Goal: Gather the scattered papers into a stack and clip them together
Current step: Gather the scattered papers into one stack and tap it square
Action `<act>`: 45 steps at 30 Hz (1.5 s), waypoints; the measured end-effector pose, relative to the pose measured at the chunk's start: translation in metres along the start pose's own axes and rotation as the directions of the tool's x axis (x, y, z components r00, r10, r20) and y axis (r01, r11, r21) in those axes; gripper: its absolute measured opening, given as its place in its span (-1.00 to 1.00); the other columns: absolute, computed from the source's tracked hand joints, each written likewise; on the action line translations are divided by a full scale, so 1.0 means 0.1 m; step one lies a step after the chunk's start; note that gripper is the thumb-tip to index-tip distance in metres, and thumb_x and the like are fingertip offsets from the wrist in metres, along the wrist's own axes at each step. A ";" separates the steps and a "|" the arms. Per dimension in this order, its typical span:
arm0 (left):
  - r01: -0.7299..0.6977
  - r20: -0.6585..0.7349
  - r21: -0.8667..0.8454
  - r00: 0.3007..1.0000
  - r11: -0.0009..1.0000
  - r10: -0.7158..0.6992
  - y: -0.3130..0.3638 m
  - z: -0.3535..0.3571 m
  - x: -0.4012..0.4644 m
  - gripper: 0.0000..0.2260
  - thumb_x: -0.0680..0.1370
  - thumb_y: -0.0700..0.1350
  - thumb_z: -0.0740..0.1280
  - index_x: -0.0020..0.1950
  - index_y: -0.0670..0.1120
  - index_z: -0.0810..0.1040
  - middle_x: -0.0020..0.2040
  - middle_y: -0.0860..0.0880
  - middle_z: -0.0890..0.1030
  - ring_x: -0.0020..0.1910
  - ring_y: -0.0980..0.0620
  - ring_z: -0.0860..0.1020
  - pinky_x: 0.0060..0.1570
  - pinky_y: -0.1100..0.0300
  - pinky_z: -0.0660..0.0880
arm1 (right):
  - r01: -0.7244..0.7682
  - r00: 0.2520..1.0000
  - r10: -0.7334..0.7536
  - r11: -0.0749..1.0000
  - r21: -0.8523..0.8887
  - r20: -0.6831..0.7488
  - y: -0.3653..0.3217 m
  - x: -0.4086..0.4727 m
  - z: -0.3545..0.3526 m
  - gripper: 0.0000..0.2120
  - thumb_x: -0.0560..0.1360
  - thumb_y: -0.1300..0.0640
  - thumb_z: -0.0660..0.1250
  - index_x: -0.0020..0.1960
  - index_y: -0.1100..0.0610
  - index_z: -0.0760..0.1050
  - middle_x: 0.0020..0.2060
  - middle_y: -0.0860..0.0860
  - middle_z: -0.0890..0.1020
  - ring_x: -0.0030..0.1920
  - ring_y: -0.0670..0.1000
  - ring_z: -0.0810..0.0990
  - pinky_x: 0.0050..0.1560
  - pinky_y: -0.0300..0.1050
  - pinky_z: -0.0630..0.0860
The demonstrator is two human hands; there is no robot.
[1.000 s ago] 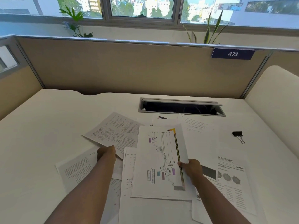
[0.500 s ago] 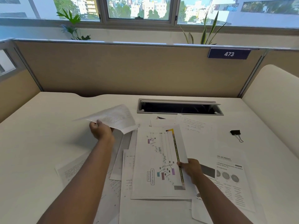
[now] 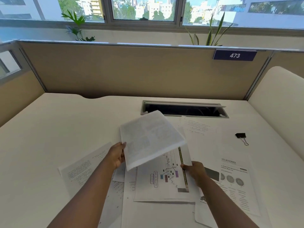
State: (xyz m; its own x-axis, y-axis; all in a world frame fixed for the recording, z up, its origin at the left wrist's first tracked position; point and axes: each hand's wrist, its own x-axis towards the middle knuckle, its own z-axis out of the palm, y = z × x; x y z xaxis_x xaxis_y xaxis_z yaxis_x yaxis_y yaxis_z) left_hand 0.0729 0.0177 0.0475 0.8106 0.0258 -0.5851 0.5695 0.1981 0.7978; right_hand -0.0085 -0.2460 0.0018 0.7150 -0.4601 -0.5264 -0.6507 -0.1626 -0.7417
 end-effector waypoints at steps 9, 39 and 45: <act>0.091 0.101 0.281 0.987 0.955 -0.124 -0.32 -0.03 -0.02 -0.93 0.54 -0.24 0.30 -0.14 -0.19 0.51 -0.26 -0.11 0.65 -0.48 0.07 0.59 -0.57 0.33 0.50 | 0.008 1.000 -0.008 1.000 -0.007 0.028 0.04 0.05 -0.05 -0.75 0.51 0.28 0.25 0.10 0.38 0.56 0.08 0.23 0.59 -0.03 0.09 0.48 0.01 -0.07 0.43; 0.358 -0.752 0.410 0.653 0.839 0.089 -0.49 -0.83 0.12 0.00 0.23 0.06 0.57 0.47 -0.23 0.09 0.52 -0.31 -0.06 0.52 -0.25 -0.04 0.46 -0.17 -0.01 | -0.016 0.991 0.008 0.999 0.052 0.137 0.00 0.08 -0.09 -0.67 0.48 0.21 0.36 0.19 0.36 0.51 0.17 0.28 0.58 -0.07 0.15 0.54 0.05 0.02 0.50; 0.378 -0.732 0.448 0.676 0.810 0.090 -0.51 -0.91 0.16 0.14 0.22 0.08 0.57 0.51 -0.30 -0.09 0.50 -0.37 0.03 0.50 -0.33 0.04 0.45 -0.22 -0.01 | -0.023 0.991 0.011 0.996 0.083 0.136 0.02 0.08 -0.09 -0.67 0.47 0.22 0.36 0.18 0.36 0.51 0.16 0.28 0.58 -0.05 0.17 0.55 0.10 0.07 0.51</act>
State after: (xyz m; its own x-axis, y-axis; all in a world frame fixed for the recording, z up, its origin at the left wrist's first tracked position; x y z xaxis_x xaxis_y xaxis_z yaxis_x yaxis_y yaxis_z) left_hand 0.0446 0.0974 -0.0163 0.4990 0.7522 -0.4303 0.8287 -0.2690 0.4908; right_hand -0.0066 -0.2578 -0.0003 0.7356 -0.3391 -0.5865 -0.6434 -0.0787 -0.7615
